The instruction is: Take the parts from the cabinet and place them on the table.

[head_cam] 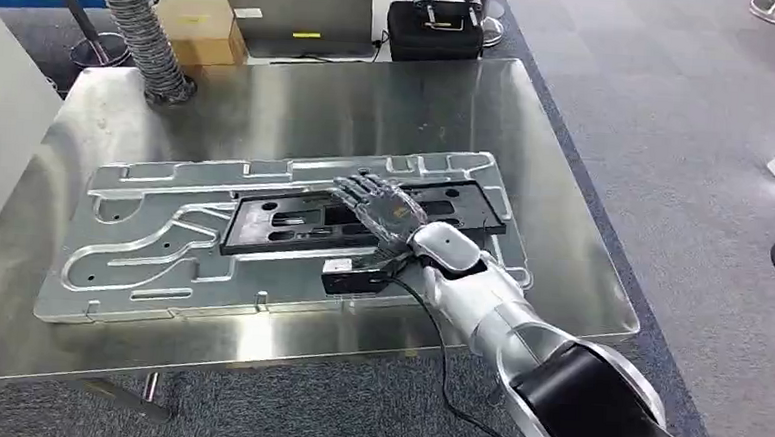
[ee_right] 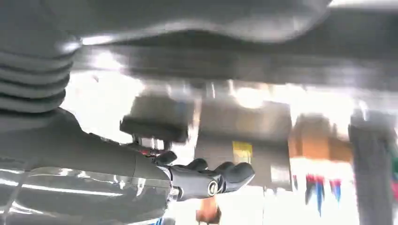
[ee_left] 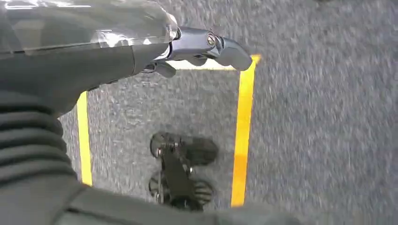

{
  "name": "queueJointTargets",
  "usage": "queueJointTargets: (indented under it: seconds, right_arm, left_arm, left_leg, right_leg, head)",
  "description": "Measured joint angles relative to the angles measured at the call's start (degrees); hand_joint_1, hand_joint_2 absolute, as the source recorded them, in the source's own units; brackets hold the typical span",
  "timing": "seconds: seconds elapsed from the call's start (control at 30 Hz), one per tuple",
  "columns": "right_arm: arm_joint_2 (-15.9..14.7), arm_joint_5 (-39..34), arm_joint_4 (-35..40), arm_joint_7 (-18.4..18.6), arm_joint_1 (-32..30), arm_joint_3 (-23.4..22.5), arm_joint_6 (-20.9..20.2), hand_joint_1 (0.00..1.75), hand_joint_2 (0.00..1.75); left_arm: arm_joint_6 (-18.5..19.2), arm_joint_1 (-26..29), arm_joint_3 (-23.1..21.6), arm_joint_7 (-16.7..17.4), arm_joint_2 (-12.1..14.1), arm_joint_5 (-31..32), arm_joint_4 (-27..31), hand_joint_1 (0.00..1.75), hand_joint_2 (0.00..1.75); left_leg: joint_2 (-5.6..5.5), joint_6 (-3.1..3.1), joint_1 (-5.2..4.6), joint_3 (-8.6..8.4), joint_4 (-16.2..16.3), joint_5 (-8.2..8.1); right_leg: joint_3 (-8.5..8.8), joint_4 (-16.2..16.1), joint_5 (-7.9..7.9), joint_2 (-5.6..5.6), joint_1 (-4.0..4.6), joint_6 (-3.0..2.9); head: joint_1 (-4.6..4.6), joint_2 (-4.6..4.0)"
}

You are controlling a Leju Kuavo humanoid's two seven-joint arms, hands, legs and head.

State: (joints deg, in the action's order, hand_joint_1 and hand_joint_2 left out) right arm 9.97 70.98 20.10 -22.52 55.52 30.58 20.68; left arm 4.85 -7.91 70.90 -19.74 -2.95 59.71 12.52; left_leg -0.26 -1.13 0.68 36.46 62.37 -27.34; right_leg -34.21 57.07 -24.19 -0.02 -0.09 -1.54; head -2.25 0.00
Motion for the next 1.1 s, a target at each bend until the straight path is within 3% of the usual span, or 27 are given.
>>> queueJointTargets:
  seconds: [0.07,0.1,0.27,0.3,0.33,0.37,0.47,0.5,0.53,0.6,0.63,0.67,0.7,0.73,0.8,0.83,0.9,0.97,1.0,1.03,1.1]
  right_arm:
    - [0.04,-1.84,2.09,-2.98,-0.54,-0.81,3.77,0.00,0.00]
    - [-0.07,-2.79,3.71,-4.13,-1.04,-1.23,4.90,0.00,0.00]
    - [-0.30,-4.31,6.61,-5.43,-1.97,-1.75,5.83,0.00,0.00]
    - [-0.72,-5.58,9.93,-5.98,-3.03,-2.28,6.44,0.00,0.00]
    - [-1.93,-6.94,16.22,-6.16,-4.79,-2.80,7.48,0.00,0.00]
    - [-4.24,-7.62,24.60,-6.13,-6.78,-3.26,8.13,0.00,0.00]
    - [-5.92,-7.75,29.94,-6.13,-8.35,-3.61,8.20,0.00,0.00]
    - [-6.30,-7.79,31.07,-6.11,-8.63,-3.68,8.28,0.00,0.00]
    - [-6.73,-7.73,32.13,-6.03,-8.73,-3.70,8.84,0.00,0.00]
    - [-8.19,-4.79,34.31,-3.85,-9.66,-3.76,12.25,0.00,0.00]
    - [-9.12,-2.25,35.97,-1.91,-10.76,-3.83,14.24,0.00,0.00]
    - [-10.32,0.39,38.24,0.28,-12.17,-4.20,15.92,0.00,0.00]
    - [-11.61,2.07,40.83,2.05,-13.75,-4.86,17.23,0.00,0.00]
    - [-13.23,4.17,44.26,4.02,-15.66,-6.13,18.18,0.00,0.00]
    - [-16.53,5.50,53.03,5.21,-21.31,-10.57,18.62,0.00,0.00]
    - [-18.33,4.04,58.08,4.49,-24.61,-14.19,18.62,0.00,0.00]
    - [-21.30,-0.29,65.13,1.37,-31.52,-20.83,18.62,0.00,0.00]
    - [-22.62,-6.51,71.58,-5.14,-39.44,-29.75,18.62,0.00,0.00]
    - [-22.62,-8.89,73.72,-7.91,-43.07,-34.72,18.60,0.00,0.00]
    - [-22.60,-10.05,74.98,-8.76,-46.22,-37.94,18.60,0.00,0.00]
    - [-22.36,-12.19,76.99,-9.55,-52.81,-43.71,18.60,0.00,0.00]
  left_arm:
    - [-0.02,0.00,-0.04,0.00,-0.07,-0.09,0.00,0.00,0.00]
    - [-0.02,0.08,-0.09,0.02,-0.04,-0.11,0.00,0.00,0.00]
    - [-0.02,0.16,-0.18,0.04,-0.04,-0.31,0.00,0.00,0.00]
    - [-0.02,0.14,-0.33,0.04,-0.04,-0.37,0.00,0.00,0.00]
    - [-0.02,0.12,-0.44,0.13,-0.02,-1.01,0.00,0.00,0.00]
    - [-0.02,0.27,-0.44,0.24,-0.07,-1.49,0.00,0.00,0.00]
    - [-0.02,0.54,-0.44,0.28,-0.09,-1.53,0.00,0.00,0.00]
    - [-0.02,0.47,-0.44,0.28,-0.11,-1.55,0.00,0.00,0.00]
    - [-0.02,0.40,-0.44,0.26,-0.09,-1.83,0.00,0.00,0.00]
    - [-0.02,0.51,-0.42,0.20,-0.09,-2.75,0.00,0.00,0.00]
    - [-0.02,0.73,-0.35,0.02,-0.09,-3.30,0.00,0.00,0.00]
    - [0.02,0.97,-0.20,-0.20,-0.09,-3.92,0.00,0.00,0.00]
    - [0.07,1.27,0.13,-0.46,-0.09,-4.44,0.00,0.00,0.00]
    - [0.09,1.63,0.65,-0.72,-0.09,-5.22,0.00,0.00,0.00]
    - [0.13,2.05,1.36,-0.85,-0.13,-6.41,0.00,0.00,0.00]
    - [0.15,2.24,1.94,-0.87,-0.40,-6.88,0.00,0.00,0.00]
    - [0.15,2.85,2.54,-0.90,-0.44,-7.52,0.00,0.00,0.00]
    - [0.15,3.47,3.41,-0.83,-0.55,-7.94,0.00,0.00,0.00]
    - [0.15,3.75,3.65,-0.81,-0.53,-7.94,0.00,0.00,0.00]
    - [0.15,3.82,3.72,-0.79,-0.53,-7.87,0.00,0.00,0.00]
    - [0.33,3.64,3.83,-0.66,-0.61,-7.45,0.00,0.00,0.00]
  left_leg:
    - [0.01,-0.42,0.22,4.08,9.24,-4.27]
    - [0.02,-0.64,0.26,5.65,12.61,-5.23]
    - [0.03,-0.79,0.36,6.01,13.31,-4.61]
    - [0.04,-0.88,0.49,4.60,10.31,-2.44]
    - [0.10,-0.90,0.72,-0.51,0.04,2.57]
    - [-0.11,0.15,0.40,-2.20,-3.45,2.17]
    - [-0.11,1.21,0.44,-2.11,-3.77,2.49]
    - [-0.02,1.54,0.57,-2.15,-3.89,2.68]
    - [0.01,1.93,0.56,-2.06,-3.89,2.69]
    - [0.05,2.11,0.48,-1.96,-3.89,2.70]
    - [0.03,2.20,0.46,-1.94,-3.89,2.67]
    - [-0.04,2.24,0.45,-1.95,-3.88,2.66]
    - [-0.16,2.26,0.43,-2.00,-3.88,2.65]
    - [-0.27,2.27,0.41,-2.09,-3.88,2.64]
    - [-0.69,2.22,0.33,-2.25,-3.88,2.56]
    - [-1.00,2.07,0.19,-2.22,-3.83,2.48]
    - [-1.29,1.52,0.24,-2.19,-3.78,2.59]
    - [-1.45,1.03,0.30,-2.47,-4.26,2.81]
    - [-0.98,0.80,0.16,-2.34,-3.78,1.77]
    - [-0.44,0.59,-0.07,-1.94,-2.25,-0.16]
    - [-0.20,0.38,0.09,0.79,5.93,-5.56]
  right_leg:
    - [-0.01,0.03,-0.06,-0.02,0.12,-0.13]
    - [-0.04,0.08,-0.06,-0.01,0.14,-0.13]
    - [0.00,0.12,-0.08,0.02,0.10,-0.12]
    - [0.04,0.23,-0.18,0.05,0.04,0.00]
    - [0.13,0.73,-0.57,0.09,-0.17,0.49]
    - [-0.44,1.39,-0.83,0.08,0.27,1.33]
    - [-0.42,1.29,-0.78,0.11,0.15,2.26]
    - [-0.62,2.01,-1.44,0.10,-0.14,2.62]
    - [-1.79,4.34,-3.21,0.07,-0.14,2.90]
    - [-6.05,13.64,-7.77,0.07,-0.26,3.38]
    - [-8.01,17.79,-9.11,0.07,-0.28,3.50]
    - [-8.83,19.43,-9.09,0.07,-0.30,3.53]
    - [-8.34,18.31,-7.89,0.07,-0.29,3.46]
    - [-6.46,14.59,-5.68,0.07,-0.27,3.23]
    - [-0.83,3.53,-1.01,-0.02,-0.01,2.28]
    - [0.37,0.91,-1.59,-0.21,0.50,1.87]
    - [0.40,0.84,-1.11,-0.37,0.71,1.86]
    - [0.59,0.41,-0.87,-0.44,0.74,1.44]
    - [0.93,-0.51,-0.29,-0.83,-0.09,1.11]
    - [1.03,-0.88,-0.11,-0.82,-0.08,0.89]
    - [0.71,-0.78,0.01,-1.05,-0.06,0.67]
  head:
    - [0.00,0.00]
    - [0.00,0.00]
    - [0.00,0.00]
    - [0.00,0.00]
    - [0.00,0.00]
    - [0.00,0.00]
    - [-0.02,0.00]
    - [0.00,0.00]
    - [0.00,0.00]
    - [0.00,0.00]
    - [0.00,0.00]
    - [0.00,0.00]
    - [0.00,-0.02]
    - [0.00,0.00]
    - [0.00,0.00]
    - [0.00,0.00]
    - [0.00,0.00]
    - [0.00,0.00]
    - [0.00,0.00]
    - [0.00,0.00]
    - [0.00,0.00]
